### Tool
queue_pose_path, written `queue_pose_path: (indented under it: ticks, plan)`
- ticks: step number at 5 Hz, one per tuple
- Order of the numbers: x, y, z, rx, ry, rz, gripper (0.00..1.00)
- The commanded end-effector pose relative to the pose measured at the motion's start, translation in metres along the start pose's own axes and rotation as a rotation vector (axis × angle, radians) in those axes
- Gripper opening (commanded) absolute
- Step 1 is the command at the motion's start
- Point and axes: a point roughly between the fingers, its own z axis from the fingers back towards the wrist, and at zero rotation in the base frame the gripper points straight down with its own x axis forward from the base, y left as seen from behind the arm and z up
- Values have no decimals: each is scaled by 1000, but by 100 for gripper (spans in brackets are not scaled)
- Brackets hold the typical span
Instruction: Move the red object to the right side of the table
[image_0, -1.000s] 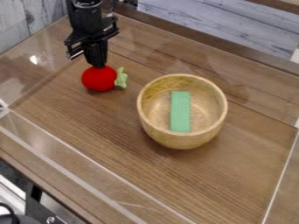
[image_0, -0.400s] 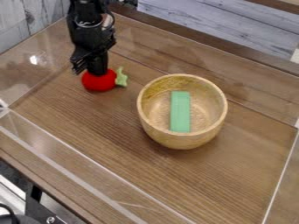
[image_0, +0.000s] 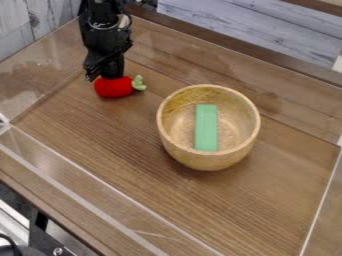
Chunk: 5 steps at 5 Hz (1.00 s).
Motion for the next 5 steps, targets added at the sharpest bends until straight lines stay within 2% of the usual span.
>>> queue_pose_path:
  ticks: [1,2,3,4,5]
  plan:
    - [6,11,-7,25,-6,-14,100]
    - [-3,14,-7,31,-13,-32,0]
    - [-11,17,-6,39,-17,-51,100]
    - [-10,21,-6,53,-20,-33,100]
    - [-11,26,-6,68,-27,-12,0]
